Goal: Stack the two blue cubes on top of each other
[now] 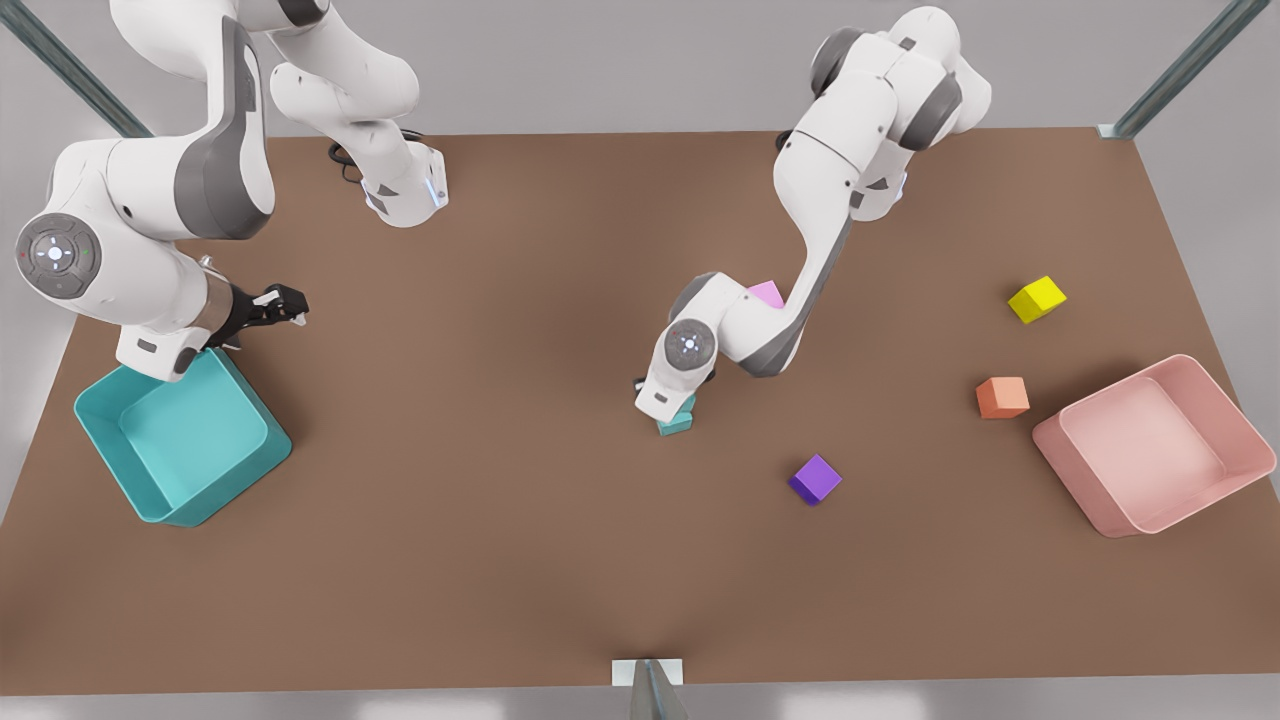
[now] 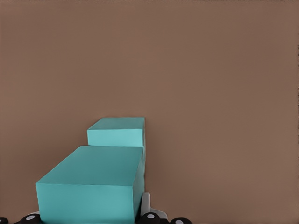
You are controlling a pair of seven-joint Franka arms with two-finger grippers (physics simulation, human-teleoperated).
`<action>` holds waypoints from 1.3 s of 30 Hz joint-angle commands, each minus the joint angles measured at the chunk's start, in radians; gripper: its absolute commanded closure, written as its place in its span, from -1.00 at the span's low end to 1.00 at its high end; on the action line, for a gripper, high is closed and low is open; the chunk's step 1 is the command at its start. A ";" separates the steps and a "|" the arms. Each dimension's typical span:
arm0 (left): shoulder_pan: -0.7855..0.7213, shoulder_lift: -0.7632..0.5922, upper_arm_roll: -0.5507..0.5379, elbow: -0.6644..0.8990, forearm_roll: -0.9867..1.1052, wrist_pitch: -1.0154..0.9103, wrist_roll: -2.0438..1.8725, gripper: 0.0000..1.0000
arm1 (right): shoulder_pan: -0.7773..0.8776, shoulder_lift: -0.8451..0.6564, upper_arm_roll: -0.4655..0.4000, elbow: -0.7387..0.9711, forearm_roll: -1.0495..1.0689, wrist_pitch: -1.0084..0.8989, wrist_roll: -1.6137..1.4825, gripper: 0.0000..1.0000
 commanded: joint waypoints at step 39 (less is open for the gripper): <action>0.484 -0.539 -0.020 0.098 0.200 -0.701 0.863 -1.00 | -0.001 0.004 -0.002 0.000 0.007 -0.003 0.005 -1.00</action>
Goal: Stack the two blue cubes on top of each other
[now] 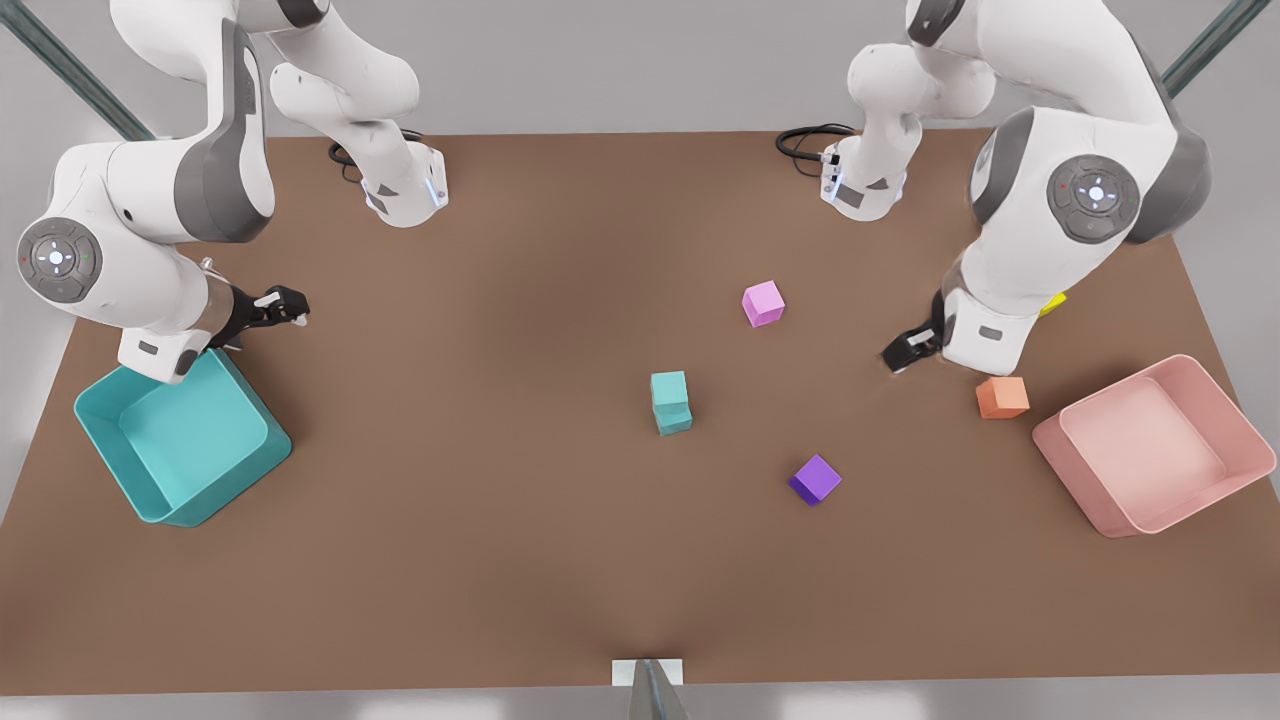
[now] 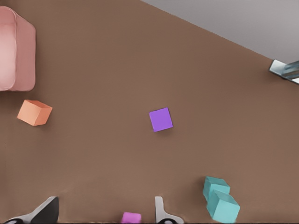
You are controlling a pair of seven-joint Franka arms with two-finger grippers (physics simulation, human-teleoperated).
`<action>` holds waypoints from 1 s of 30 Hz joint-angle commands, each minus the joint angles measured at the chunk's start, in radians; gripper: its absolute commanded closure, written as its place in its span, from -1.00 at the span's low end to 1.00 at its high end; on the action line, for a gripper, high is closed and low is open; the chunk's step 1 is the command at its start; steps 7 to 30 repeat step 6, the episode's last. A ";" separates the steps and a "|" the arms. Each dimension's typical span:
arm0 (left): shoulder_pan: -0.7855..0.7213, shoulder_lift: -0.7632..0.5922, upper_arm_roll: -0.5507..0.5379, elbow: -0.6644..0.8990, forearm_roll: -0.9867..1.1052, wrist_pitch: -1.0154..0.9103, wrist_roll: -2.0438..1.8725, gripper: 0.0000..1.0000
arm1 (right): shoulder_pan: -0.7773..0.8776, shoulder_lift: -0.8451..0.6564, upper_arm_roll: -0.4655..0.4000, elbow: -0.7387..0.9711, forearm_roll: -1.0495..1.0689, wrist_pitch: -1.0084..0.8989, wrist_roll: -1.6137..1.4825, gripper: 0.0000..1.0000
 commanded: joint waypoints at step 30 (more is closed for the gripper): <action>0.036 -0.035 -0.012 -0.091 0.016 -0.110 0.656 -1.00 | 0.000 -0.001 0.000 0.000 0.001 0.001 0.001 -1.00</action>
